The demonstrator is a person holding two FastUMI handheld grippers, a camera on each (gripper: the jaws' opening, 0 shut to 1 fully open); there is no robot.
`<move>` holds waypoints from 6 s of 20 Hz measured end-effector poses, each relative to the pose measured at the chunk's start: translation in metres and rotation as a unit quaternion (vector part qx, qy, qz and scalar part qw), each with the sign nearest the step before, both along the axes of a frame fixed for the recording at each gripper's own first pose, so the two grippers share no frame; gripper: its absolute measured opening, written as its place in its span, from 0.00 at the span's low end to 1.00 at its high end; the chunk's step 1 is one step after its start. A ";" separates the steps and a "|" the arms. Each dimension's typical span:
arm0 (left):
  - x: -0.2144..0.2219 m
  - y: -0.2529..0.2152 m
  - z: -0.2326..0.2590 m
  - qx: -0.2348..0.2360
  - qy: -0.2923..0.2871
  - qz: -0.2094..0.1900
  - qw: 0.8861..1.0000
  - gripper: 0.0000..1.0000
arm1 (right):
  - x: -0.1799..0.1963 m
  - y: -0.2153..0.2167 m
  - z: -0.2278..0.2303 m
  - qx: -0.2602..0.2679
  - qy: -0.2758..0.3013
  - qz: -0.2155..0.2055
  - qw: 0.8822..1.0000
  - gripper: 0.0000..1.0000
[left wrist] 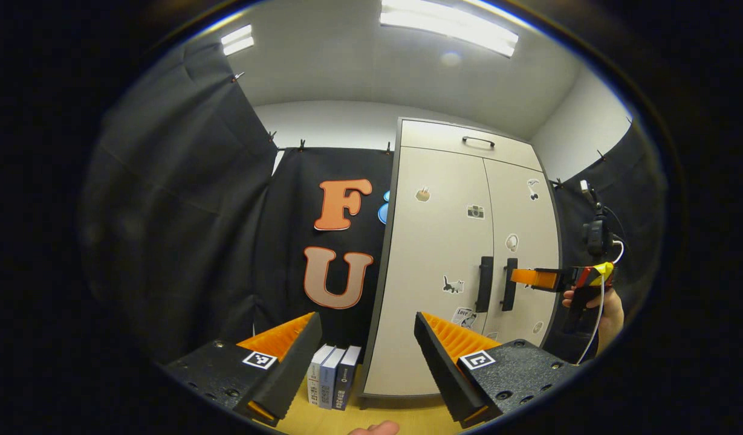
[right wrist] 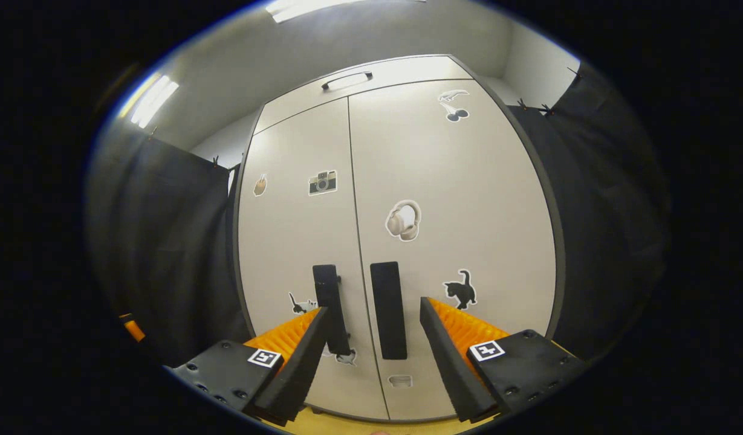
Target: Open the right door of the double-door shoe cabinet with the right hand, and open the left door with the left hand.
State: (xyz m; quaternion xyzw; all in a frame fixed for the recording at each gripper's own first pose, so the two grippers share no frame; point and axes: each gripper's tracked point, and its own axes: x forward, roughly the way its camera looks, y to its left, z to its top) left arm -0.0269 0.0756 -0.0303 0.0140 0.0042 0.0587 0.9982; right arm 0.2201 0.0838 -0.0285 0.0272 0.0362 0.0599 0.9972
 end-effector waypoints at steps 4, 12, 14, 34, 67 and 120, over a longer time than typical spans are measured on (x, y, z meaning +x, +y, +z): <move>-0.001 0.005 -0.004 -0.005 -0.001 0.002 1.000 0.95 | 0.025 -0.008 -0.017 -0.026 0.019 -0.040 0.999 0.98; -0.003 0.011 -0.010 -0.002 0.006 0.003 1.000 0.95 | 0.057 -0.016 -0.025 -0.052 0.010 -0.061 0.997 0.87; 0.001 0.014 -0.013 -0.003 0.009 0.007 1.000 0.95 | 0.056 -0.010 -0.025 -0.050 0.006 -0.059 0.997 0.85; 0.049 -0.037 -0.023 -0.013 0.011 -0.051 0.999 0.94 | 0.058 0.002 -0.029 -0.009 0.023 0.006 1.000 0.30; 0.051 -0.047 -0.049 0.003 0.024 -0.065 0.998 0.94 | -0.088 -0.054 -0.004 -0.001 0.040 0.118 0.992 0.31; 0.101 -0.109 -0.051 -0.061 0.045 -0.132 0.988 0.94 | -0.228 -0.218 0.027 -0.012 0.039 -0.091 0.995 0.23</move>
